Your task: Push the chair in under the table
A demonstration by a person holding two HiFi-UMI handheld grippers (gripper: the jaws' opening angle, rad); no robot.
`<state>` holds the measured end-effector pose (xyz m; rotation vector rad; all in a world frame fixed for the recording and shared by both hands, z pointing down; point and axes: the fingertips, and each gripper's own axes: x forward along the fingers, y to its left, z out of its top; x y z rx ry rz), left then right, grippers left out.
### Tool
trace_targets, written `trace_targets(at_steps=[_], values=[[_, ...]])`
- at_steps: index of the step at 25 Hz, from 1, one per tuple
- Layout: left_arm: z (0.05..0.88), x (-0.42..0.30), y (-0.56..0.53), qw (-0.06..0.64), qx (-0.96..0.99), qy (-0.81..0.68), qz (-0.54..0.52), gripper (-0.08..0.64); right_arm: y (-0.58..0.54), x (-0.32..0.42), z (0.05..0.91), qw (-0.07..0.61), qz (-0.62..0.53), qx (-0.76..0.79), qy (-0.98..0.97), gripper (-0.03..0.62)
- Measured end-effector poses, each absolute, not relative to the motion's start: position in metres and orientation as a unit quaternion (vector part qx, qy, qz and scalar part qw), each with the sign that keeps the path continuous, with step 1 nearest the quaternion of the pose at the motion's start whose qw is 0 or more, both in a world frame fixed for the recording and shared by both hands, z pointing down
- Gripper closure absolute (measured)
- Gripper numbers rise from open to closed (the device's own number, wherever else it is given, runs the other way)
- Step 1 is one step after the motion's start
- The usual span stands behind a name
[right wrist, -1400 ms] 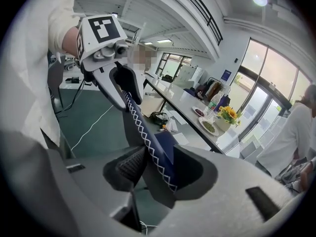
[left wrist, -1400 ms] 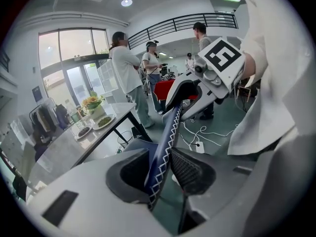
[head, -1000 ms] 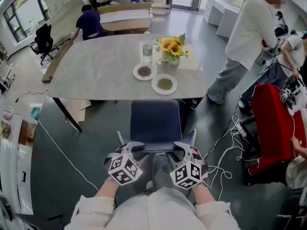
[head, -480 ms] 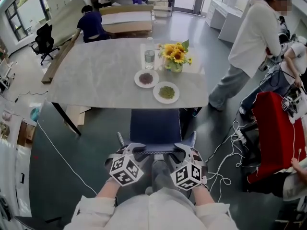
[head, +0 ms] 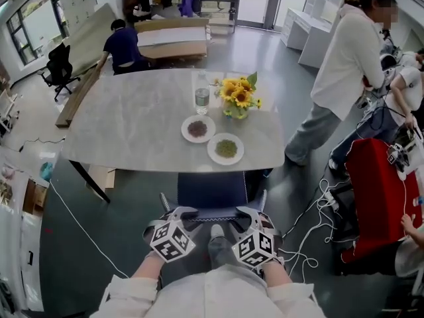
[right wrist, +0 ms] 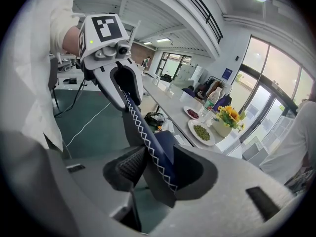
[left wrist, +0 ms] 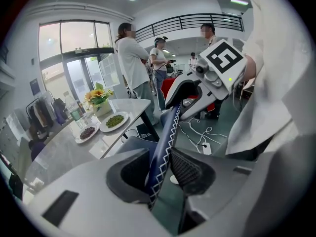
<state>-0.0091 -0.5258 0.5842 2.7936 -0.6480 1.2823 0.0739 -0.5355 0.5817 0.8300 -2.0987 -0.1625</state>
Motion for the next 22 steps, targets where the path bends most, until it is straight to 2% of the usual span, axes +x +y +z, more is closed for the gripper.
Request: trace_targets(at_steps=[22], values=[[0.582, -0.005, -0.605, 0.003, 0.886, -0.219, 0.408, 0.416, -0.613, 0.078, 0.58, 0.43, -0.062, 0.313, -0.844, 0.448]])
